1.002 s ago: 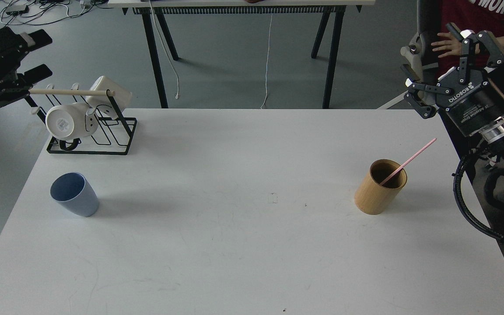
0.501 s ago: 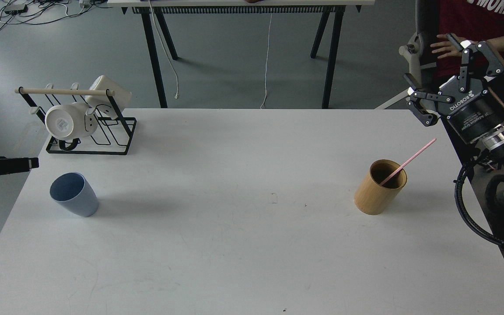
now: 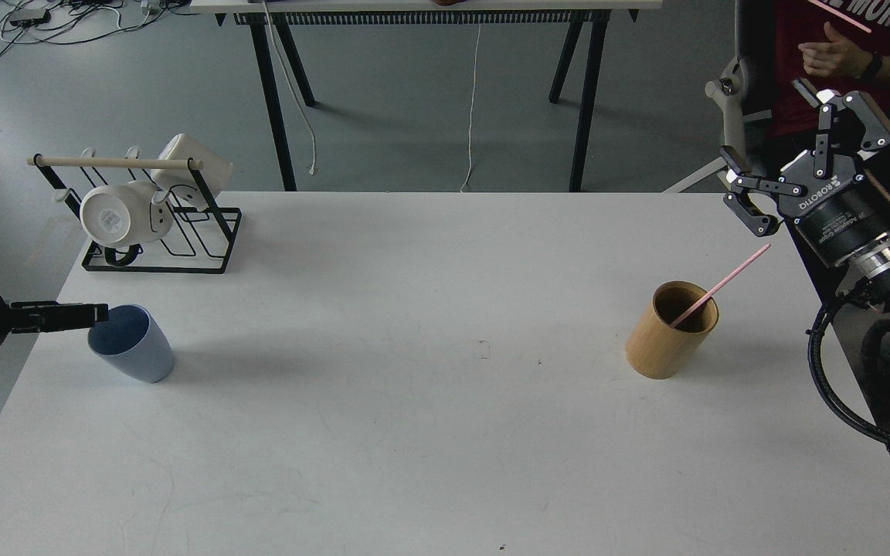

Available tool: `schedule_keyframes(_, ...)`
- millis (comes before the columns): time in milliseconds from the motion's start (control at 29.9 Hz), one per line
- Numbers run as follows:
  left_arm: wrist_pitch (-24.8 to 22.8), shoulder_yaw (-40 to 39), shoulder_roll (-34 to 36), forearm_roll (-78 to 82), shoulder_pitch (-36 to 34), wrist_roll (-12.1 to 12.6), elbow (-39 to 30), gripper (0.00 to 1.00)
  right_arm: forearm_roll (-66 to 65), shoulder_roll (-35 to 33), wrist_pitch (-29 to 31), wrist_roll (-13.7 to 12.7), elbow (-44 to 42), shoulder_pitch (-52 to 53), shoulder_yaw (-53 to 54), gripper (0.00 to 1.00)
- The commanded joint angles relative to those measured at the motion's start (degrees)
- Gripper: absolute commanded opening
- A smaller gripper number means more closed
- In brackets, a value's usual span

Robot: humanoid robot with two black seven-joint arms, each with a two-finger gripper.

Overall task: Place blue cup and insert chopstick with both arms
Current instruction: 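Reach the left gripper into the blue cup's opening and grasp it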

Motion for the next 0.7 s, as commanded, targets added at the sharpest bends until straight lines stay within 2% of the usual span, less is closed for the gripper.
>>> schedule_keyframes(0, 0.41, 1.41, -1.33, 0.02, -0.06, 0.00, 0.85, 0.98, 0.09, 0.22, 0.00, 0.00, -0.47, 0.00, -0.09, 0.97)
schedule_keyframes(334, 1.82, 2.99, -5.02, -0.33, -0.06, 0.00, 5.08, 0.94, 0.00, 0.31, 0.00, 0.00, -0.82, -0.80, 0.00, 0.97)
schedule_keyframes(501, 2.61, 3.16, -5.11, -0.33, 0.03, 0.00, 5.08, 0.81, 0.00, 0.31, 0.00, 0.00, -0.91, -1.32, 0.00, 0.97)
schedule_keyframes(668, 5.68, 3.25, -5.11, 0.02, 0.12, 0.00, 5.08, 0.67, 0.00, 0.22, 0.00, 0.00, -0.91, -1.67, 0.08, 0.97)
